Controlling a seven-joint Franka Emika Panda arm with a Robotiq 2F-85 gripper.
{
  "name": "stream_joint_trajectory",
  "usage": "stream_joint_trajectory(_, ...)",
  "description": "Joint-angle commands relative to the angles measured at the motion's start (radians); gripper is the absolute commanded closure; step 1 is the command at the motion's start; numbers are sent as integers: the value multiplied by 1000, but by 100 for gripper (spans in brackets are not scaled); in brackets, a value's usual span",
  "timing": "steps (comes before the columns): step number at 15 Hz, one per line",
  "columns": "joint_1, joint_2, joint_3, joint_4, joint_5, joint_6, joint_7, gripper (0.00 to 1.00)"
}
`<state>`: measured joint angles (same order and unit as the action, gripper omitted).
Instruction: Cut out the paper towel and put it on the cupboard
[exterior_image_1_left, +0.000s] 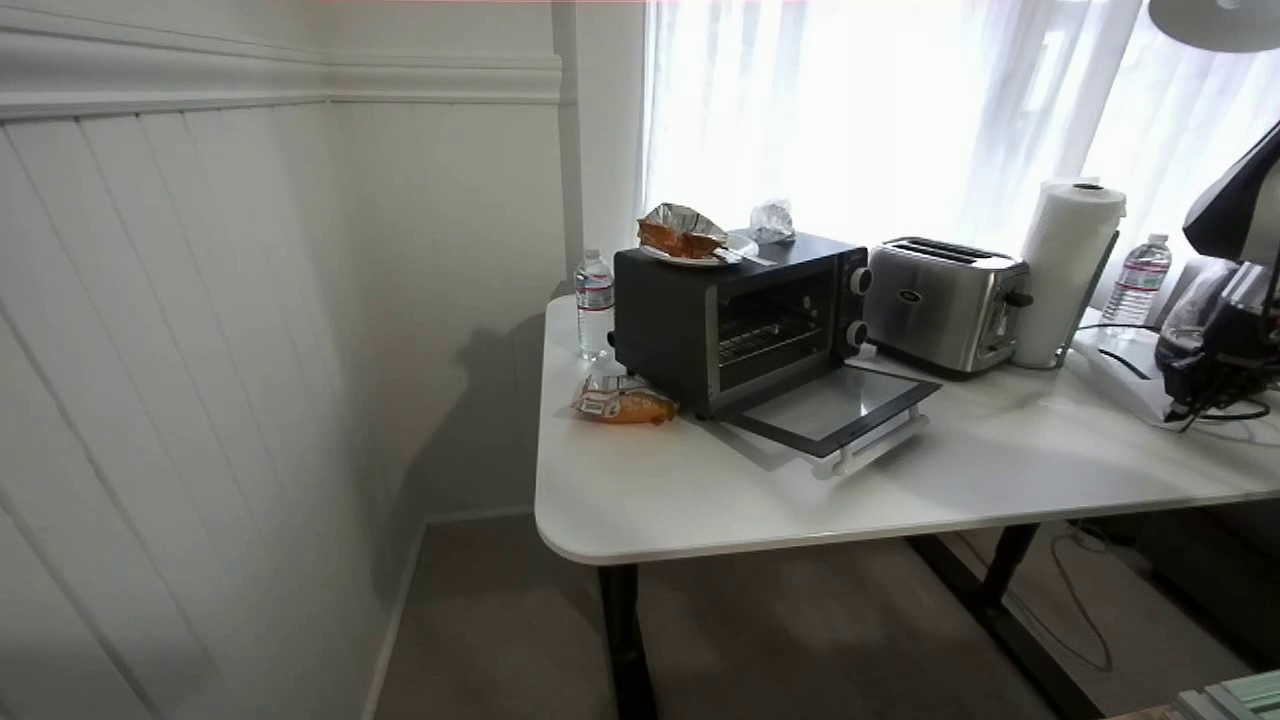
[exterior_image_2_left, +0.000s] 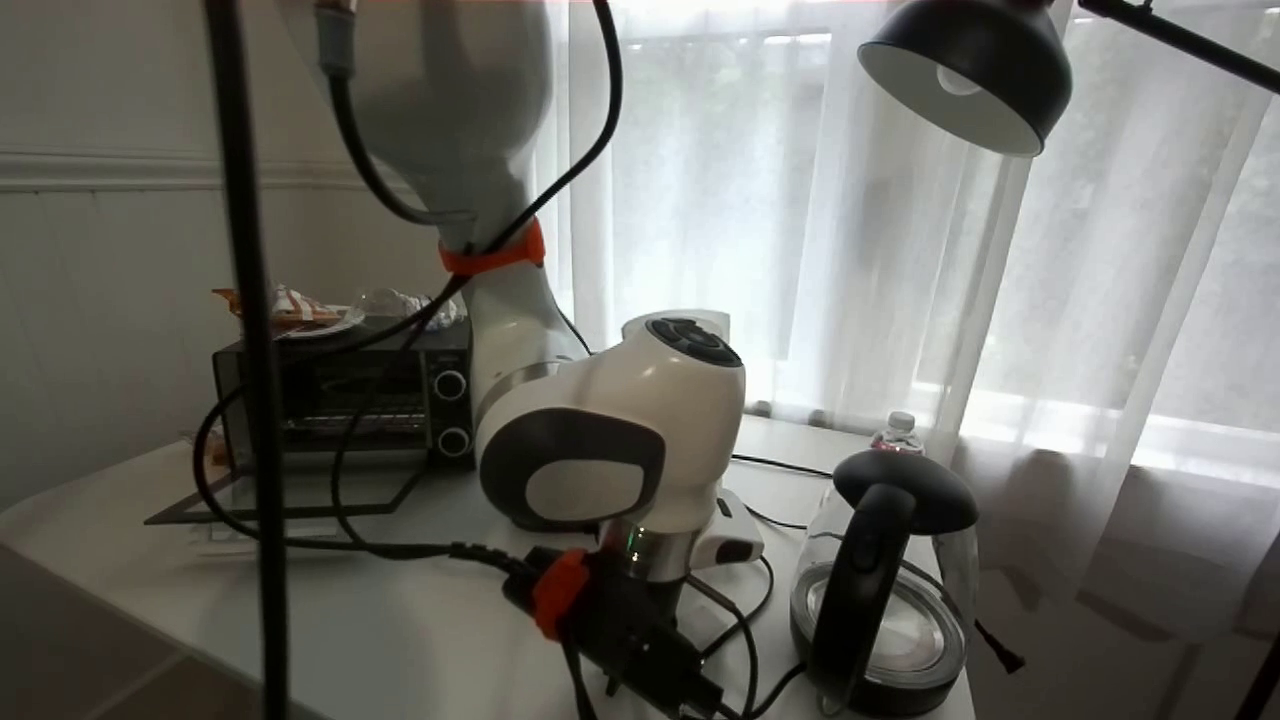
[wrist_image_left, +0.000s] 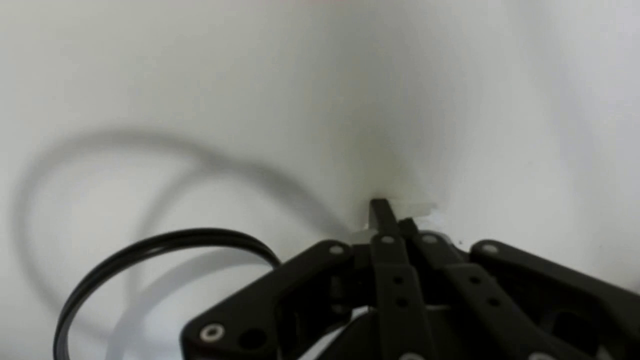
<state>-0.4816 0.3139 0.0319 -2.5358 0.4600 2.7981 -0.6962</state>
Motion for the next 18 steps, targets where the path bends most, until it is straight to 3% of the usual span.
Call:
stream_joint_trajectory(1,26,-65,-67,-76,-92,-24,30,100)
stream_joint_trajectory(9,76,-180,-199,-139,-299,-183,97,100)
stream_joint_trajectory(15,132,-314,-198,-142,-278,-310,42,100)
stream_joint_trajectory(18,175,-377,-211,-133,-300,-482,-26,100)
